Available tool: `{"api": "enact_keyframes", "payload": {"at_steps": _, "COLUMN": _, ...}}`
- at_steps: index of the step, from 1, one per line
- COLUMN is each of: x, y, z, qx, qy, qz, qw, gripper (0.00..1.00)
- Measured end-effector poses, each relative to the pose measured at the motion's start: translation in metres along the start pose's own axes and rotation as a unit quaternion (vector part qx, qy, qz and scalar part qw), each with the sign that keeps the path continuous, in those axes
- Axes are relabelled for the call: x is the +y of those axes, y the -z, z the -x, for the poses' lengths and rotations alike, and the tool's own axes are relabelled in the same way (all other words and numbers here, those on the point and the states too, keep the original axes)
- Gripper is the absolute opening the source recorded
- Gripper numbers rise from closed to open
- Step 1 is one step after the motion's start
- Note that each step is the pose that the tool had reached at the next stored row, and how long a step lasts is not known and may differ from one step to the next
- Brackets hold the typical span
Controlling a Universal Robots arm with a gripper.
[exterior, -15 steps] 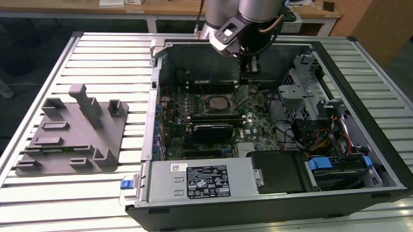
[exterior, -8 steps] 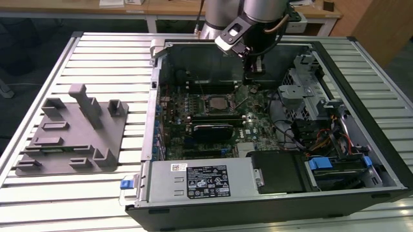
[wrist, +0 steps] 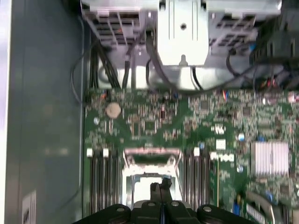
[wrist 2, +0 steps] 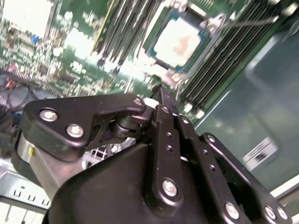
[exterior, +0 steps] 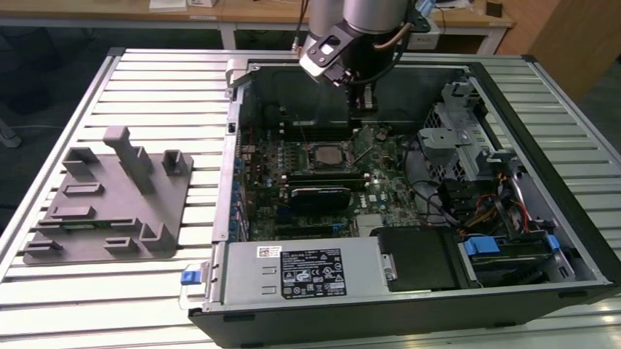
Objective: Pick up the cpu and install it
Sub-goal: 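Place the cpu into insertion slot, then close the cpu cover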
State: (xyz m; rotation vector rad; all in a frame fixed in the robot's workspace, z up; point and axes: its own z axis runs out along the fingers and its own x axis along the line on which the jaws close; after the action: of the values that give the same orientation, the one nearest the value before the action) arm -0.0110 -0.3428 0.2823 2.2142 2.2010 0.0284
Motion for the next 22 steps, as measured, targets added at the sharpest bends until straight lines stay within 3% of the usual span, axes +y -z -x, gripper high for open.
{"api": "enact_keyframes", "payload": {"at_steps": 5, "x": -0.0096, "y": -0.0003, "z": 0.0, "qx": 0.0, "qy": 0.0, "qz": 0.0, "qw": 1.0, "gripper": 0.11}}
{"api": "enact_keyframes", "payload": {"at_steps": 22, "x": -0.0101, "y": -0.0003, "z": 0.0001, "qx": 0.0, "qy": 0.0, "qz": 0.0, "qw": 1.0, "gripper": 0.11}}
